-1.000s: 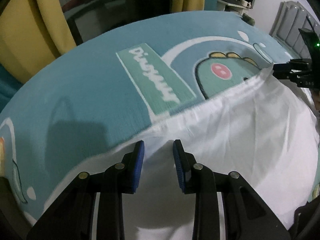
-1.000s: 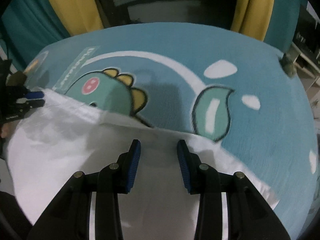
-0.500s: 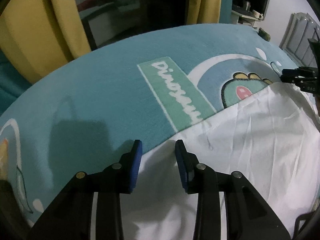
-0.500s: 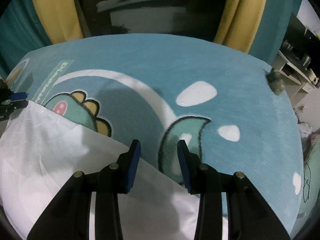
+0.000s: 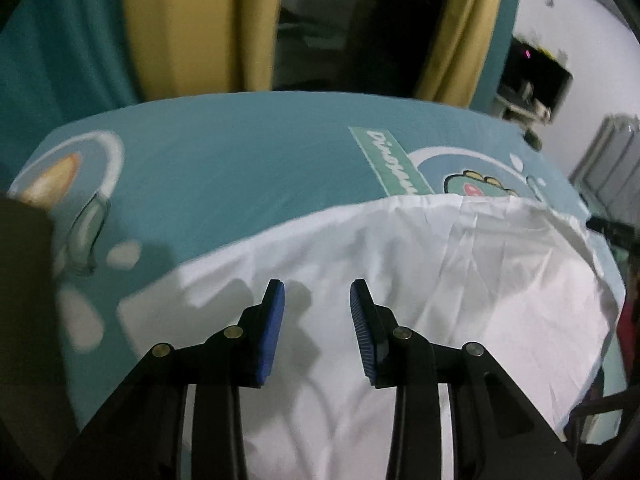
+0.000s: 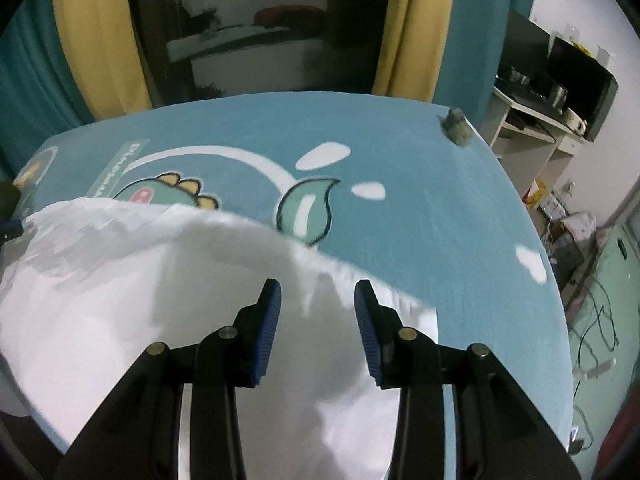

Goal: Fold large clothes

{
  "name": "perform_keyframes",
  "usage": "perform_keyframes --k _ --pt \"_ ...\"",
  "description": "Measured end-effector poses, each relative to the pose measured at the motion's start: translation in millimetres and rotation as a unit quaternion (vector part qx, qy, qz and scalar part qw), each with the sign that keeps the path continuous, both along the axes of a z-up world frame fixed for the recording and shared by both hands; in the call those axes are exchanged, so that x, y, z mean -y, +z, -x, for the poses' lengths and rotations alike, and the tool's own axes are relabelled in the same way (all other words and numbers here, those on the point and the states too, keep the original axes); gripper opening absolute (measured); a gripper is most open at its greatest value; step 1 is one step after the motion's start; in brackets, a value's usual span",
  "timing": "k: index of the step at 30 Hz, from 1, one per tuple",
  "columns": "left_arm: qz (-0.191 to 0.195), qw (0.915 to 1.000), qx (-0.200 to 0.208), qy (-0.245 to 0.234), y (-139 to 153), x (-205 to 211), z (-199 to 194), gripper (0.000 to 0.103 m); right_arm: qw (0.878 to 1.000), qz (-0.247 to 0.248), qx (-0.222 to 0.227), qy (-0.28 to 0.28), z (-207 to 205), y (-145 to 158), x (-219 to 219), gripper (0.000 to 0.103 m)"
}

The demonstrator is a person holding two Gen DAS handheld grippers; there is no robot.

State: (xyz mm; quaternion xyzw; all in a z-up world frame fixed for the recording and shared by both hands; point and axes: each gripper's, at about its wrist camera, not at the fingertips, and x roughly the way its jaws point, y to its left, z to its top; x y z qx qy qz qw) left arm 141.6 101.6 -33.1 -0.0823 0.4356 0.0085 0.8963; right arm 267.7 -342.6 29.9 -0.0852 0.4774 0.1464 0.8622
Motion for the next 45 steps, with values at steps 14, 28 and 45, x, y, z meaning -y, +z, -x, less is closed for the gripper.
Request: perform_keyframes --k 14,28,45 --pt "-0.014 0.9982 -0.012 0.057 -35.8 2.8 99.9 0.036 1.0 0.028 -0.009 -0.012 80.4 -31.6 5.4 0.058" --pt "-0.033 0.9961 0.018 0.08 -19.9 12.5 132.2 0.036 0.993 -0.012 0.032 -0.111 122.9 -16.6 58.5 0.072" --pt "0.012 0.9964 0.082 -0.012 14.7 112.9 102.5 0.036 0.994 -0.096 0.007 -0.05 168.1 -28.1 22.8 0.072"
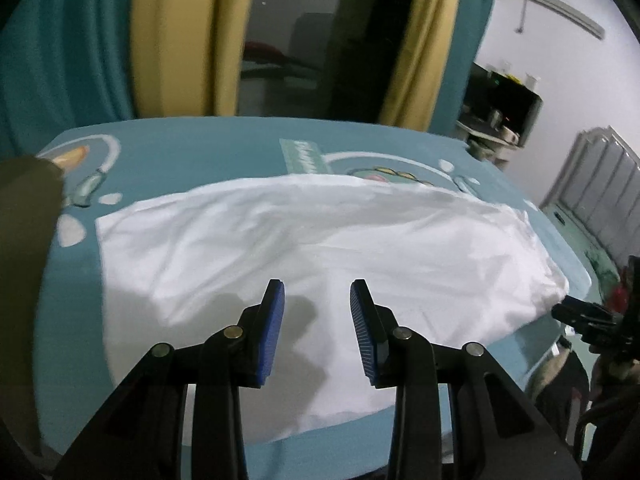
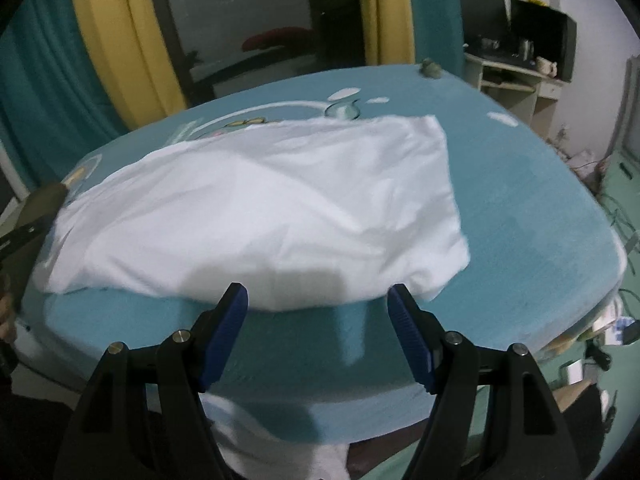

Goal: Fold large clothes

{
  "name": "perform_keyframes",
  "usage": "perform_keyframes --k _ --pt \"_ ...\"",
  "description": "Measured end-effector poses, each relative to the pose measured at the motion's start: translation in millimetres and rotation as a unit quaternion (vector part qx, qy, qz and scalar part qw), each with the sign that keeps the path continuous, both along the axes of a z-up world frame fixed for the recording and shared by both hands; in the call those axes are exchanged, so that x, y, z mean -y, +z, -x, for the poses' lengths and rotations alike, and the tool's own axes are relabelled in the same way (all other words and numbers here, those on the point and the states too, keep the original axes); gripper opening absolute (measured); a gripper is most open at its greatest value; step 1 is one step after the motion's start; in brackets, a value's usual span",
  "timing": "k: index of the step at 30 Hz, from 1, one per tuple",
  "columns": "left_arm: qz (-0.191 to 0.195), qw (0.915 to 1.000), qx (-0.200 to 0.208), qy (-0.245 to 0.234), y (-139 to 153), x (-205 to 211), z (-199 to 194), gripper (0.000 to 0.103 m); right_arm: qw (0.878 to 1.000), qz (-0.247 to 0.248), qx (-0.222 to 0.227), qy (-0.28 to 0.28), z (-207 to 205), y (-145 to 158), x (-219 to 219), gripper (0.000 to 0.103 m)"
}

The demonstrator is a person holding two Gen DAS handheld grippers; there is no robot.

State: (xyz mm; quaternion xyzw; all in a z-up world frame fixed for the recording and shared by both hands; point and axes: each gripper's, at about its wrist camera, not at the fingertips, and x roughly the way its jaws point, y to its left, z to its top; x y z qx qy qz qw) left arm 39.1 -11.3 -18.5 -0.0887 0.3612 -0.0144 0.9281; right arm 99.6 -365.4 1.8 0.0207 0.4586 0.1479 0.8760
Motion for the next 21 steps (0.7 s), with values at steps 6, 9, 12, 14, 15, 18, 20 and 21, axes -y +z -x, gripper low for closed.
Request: perform_keyframes --k 6,9,12,14,15,18,20,21 --pt "-0.018 0.9991 0.002 -0.038 1.0 32.5 -9.2 0.036 0.999 -0.042 -0.001 -0.008 -7.8 -10.4 8.0 0.083" --pt "-0.037 0.9979 0.007 -0.052 3.6 50.6 -23.8 0.036 0.998 -0.059 0.009 -0.012 -17.8 -13.3 10.1 0.088" --pt "-0.04 0.9973 0.022 -0.057 7.0 64.2 -41.8 0.036 0.995 -0.089 0.023 -0.033 -29.4 -16.7 12.4 0.094" --pt "-0.002 0.9977 0.021 -0.064 2.4 65.7 -58.3 0.036 0.992 -0.112 0.024 -0.049 -38.3 -17.8 11.2 0.098" --pt "0.024 0.9978 0.008 -0.061 -3.4 63.2 -67.6 0.036 0.99 -0.125 0.023 -0.057 -43.2 -17.7 9.7 0.1" --pt "0.052 0.9972 -0.043 -0.033 -24.7 61.9 -88.5 0.036 0.984 -0.166 0.016 -0.066 -57.3 -19.3 5.3 0.101" --pt "0.031 0.9965 -0.068 -0.037 -37.7 68.5 -93.0 0.036 0.98 -0.188 0.011 -0.068 -65.9 -20.6 2.9 0.101" --pt "0.025 0.9958 -0.078 -0.04 -43.3 70.8 -93.7 0.036 0.978 -0.198 0.011 -0.069 -69.5 -21.0 1.1 0.101"
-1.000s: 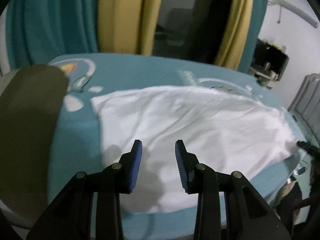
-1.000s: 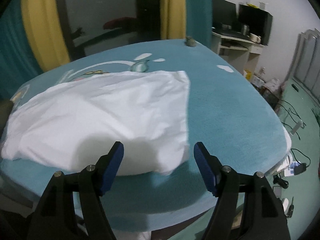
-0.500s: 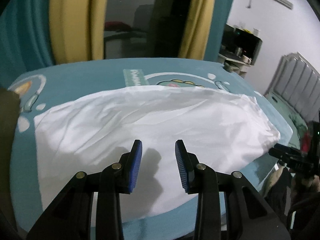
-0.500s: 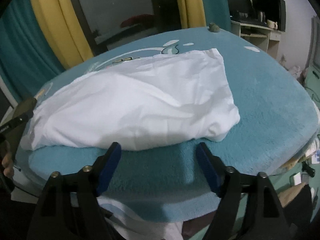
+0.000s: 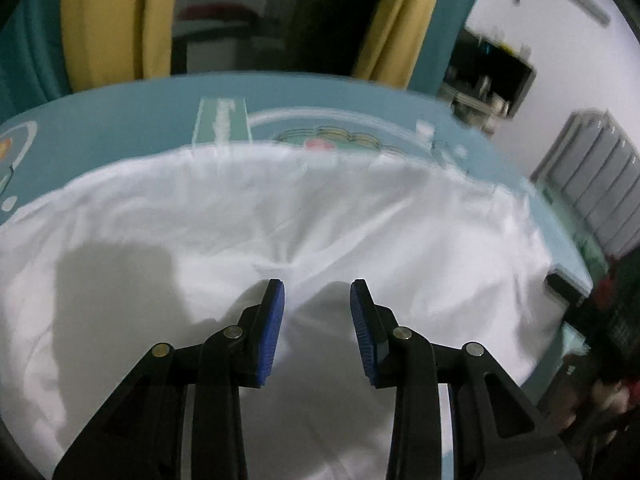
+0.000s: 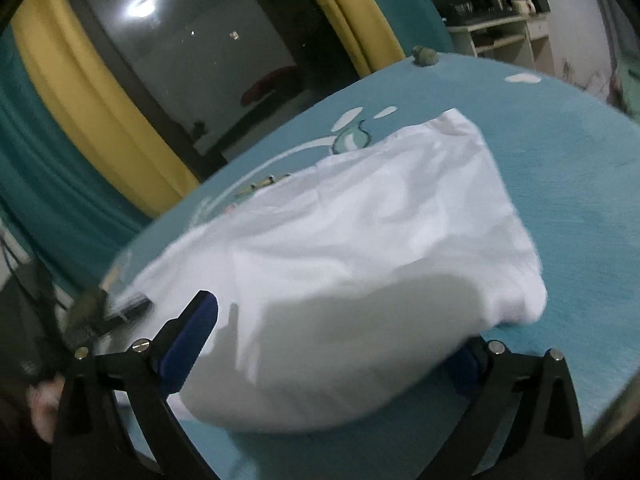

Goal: Fold large clothes

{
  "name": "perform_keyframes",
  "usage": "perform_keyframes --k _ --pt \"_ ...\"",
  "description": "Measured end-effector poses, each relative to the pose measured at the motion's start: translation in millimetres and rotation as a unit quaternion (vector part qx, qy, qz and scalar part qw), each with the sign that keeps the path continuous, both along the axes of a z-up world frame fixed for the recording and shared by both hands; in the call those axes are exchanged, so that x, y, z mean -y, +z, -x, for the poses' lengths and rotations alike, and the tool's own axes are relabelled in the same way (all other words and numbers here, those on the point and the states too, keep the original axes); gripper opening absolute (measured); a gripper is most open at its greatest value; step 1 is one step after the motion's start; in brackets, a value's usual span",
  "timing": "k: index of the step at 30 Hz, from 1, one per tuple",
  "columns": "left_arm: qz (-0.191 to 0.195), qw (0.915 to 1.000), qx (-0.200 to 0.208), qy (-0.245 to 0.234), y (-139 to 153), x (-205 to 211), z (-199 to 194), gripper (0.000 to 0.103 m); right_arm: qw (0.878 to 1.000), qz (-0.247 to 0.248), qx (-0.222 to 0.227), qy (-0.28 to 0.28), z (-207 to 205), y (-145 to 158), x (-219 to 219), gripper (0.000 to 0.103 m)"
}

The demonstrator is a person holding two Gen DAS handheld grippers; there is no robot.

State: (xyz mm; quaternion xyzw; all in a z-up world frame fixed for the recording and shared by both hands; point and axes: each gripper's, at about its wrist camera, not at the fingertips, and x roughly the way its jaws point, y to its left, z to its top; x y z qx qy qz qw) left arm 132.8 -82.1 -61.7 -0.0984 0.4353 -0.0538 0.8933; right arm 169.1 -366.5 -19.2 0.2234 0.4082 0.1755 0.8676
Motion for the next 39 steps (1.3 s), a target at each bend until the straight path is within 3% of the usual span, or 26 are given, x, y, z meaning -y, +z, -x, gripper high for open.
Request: perform_keyframes --k 8,9,10,13,16,22,28,31,39 --pt "-0.038 0.9992 0.015 0.0 -8.3 10.8 8.2 0.036 0.999 -0.022 0.0 0.04 -16.5 -2.6 -40.1 0.097" --pt "-0.042 0.999 0.016 0.001 -8.5 11.1 8.9 0.036 0.998 -0.027 -0.004 0.049 -18.7 -4.1 -44.1 0.084" --pt "-0.045 0.9988 0.018 0.002 -8.3 11.6 9.9 0.036 0.998 -0.026 -0.009 0.057 -20.6 -5.8 -50.0 0.065" --pt "-0.05 0.9985 0.023 0.004 -7.5 13.5 9.3 0.036 0.997 -0.03 -0.003 0.073 -23.9 -5.9 -58.9 0.045" --pt "-0.05 0.9984 0.027 0.0 -8.1 12.6 9.9 0.036 0.996 -0.002 0.023 0.087 -22.6 11.1 -67.7 0.025" --pt "-0.055 0.9978 0.035 -0.006 -8.2 12.4 11.5 0.036 0.989 0.039 0.064 0.127 -18.7 49.5 -98.5 0.021" --pt "-0.005 0.9994 0.032 -0.01 -2.5 -5.9 12.1 0.036 0.98 0.078 0.091 0.158 -12.5 76.5 -143.5 0.021" --pt "0.025 0.998 0.057 -0.007 12.3 -25.8 23.9 0.036 0.975 0.106 0.099 0.168 -11.2 82.5 -165.2 0.021" --pt "0.023 0.9902 0.12 0.067 45.1 -105.7 70.7 0.036 0.954 0.159 0.105 0.231 1.8 84.6 -231.4 0.021"
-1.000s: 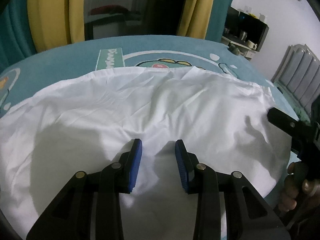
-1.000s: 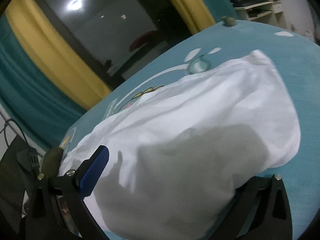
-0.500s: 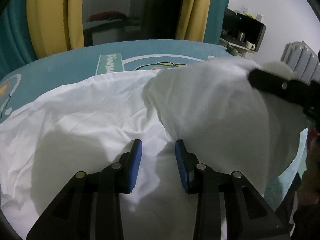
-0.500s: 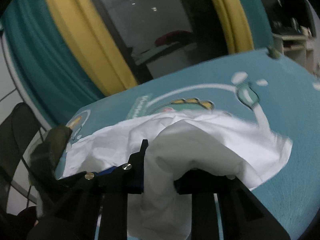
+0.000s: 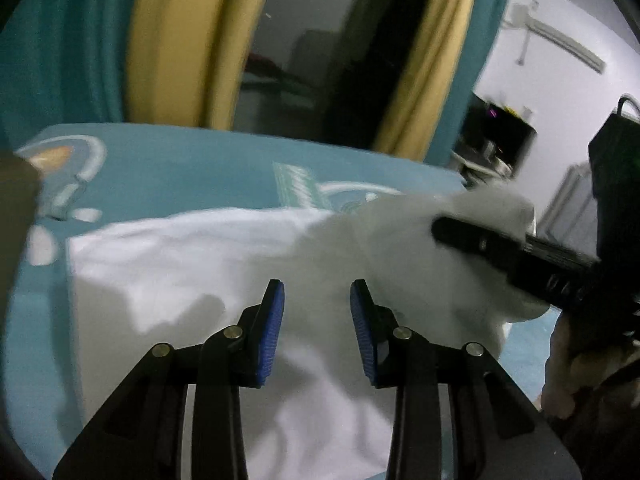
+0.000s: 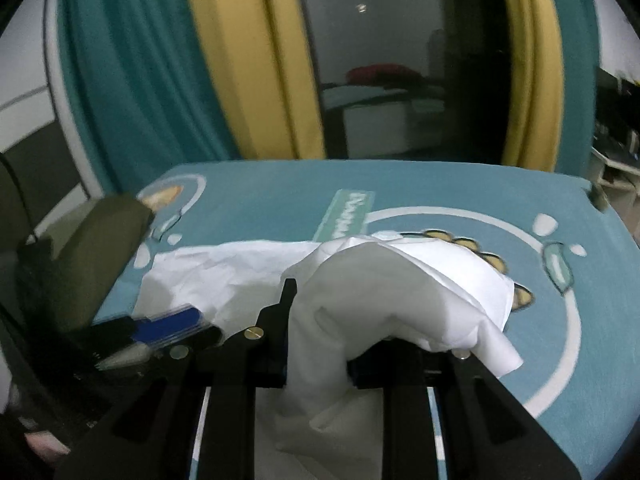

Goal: Fold large clothes

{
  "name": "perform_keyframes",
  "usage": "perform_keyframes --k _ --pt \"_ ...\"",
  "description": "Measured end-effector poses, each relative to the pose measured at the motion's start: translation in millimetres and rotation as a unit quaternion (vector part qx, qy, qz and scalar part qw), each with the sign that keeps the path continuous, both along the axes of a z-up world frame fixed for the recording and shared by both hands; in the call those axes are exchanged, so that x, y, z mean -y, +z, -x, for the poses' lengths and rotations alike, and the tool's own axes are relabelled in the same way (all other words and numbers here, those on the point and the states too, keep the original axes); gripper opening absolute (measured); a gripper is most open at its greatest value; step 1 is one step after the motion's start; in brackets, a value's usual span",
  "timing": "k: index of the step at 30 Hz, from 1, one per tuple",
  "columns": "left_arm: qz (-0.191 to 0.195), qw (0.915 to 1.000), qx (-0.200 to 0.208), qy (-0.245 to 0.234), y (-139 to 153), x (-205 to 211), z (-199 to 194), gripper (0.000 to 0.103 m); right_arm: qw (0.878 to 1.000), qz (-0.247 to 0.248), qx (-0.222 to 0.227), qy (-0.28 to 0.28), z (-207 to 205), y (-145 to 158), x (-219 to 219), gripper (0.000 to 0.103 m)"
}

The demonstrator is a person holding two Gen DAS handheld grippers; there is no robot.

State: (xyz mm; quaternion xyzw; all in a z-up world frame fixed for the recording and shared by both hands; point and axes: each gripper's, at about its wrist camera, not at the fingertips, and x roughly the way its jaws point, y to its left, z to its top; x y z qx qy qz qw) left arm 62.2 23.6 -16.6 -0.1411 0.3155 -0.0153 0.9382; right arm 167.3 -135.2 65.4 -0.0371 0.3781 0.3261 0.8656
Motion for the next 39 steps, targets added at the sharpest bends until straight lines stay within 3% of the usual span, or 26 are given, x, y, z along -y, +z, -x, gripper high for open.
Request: perform_keyframes --k 7,12,14,16,17,19,23,28,32,35,39 --pt "-0.003 0.9972 0.015 0.073 7.3 -64.9 38.2 0.036 0.995 0.031 -0.035 0.089 18.9 -19.4 -62.2 0.021" --pt "-0.011 0.9921 0.011 0.124 6.3 -101.9 64.3 0.036 0.984 0.041 -0.061 0.165 36.7 -31.3 -106.3 0.023" --pt "-0.016 0.989 0.007 0.147 5.0 -115.7 76.3 0.036 0.974 0.053 -0.077 0.207 47.0 -41.6 -127.8 0.031" --pt "-0.018 0.9862 0.002 0.164 2.4 -128.9 85.2 0.036 0.967 0.054 -0.096 0.232 52.4 -51.4 -142.0 0.051" --pt "-0.02 0.9849 -0.001 0.172 1.6 -133.2 89.3 0.036 0.962 0.055 -0.106 0.247 56.9 -56.3 -149.7 0.056" --pt "-0.021 0.9825 -0.009 0.185 0.0 -142.8 96.7 0.036 0.956 0.06 -0.1 0.268 67.4 -56.1 -159.2 0.074" --pt "-0.012 0.9807 -0.015 0.195 0.6 -152.5 101.5 0.036 0.947 0.039 -0.082 0.309 83.2 -43.7 -157.8 0.078" --pt "-0.007 0.9851 0.0 0.172 10.6 -144.3 95.3 0.036 0.954 0.015 -0.066 0.292 77.6 -25.2 -128.8 0.079" --pt "0.004 0.9944 -0.003 0.105 6.2 -123.1 62.6 0.051 0.968 -0.012 -0.053 0.243 63.9 -9.6 -82.9 0.079" --pt "0.001 0.9978 -0.032 0.058 -7.5 -105.7 35.3 0.052 0.981 -0.017 -0.036 0.187 50.5 -3.3 -42.0 0.079" --pt "-0.042 0.9919 -0.112 0.043 -42.0 -91.3 4.8 0.052 0.995 -0.003 -0.03 0.098 28.9 -14.1 9.8 0.079"
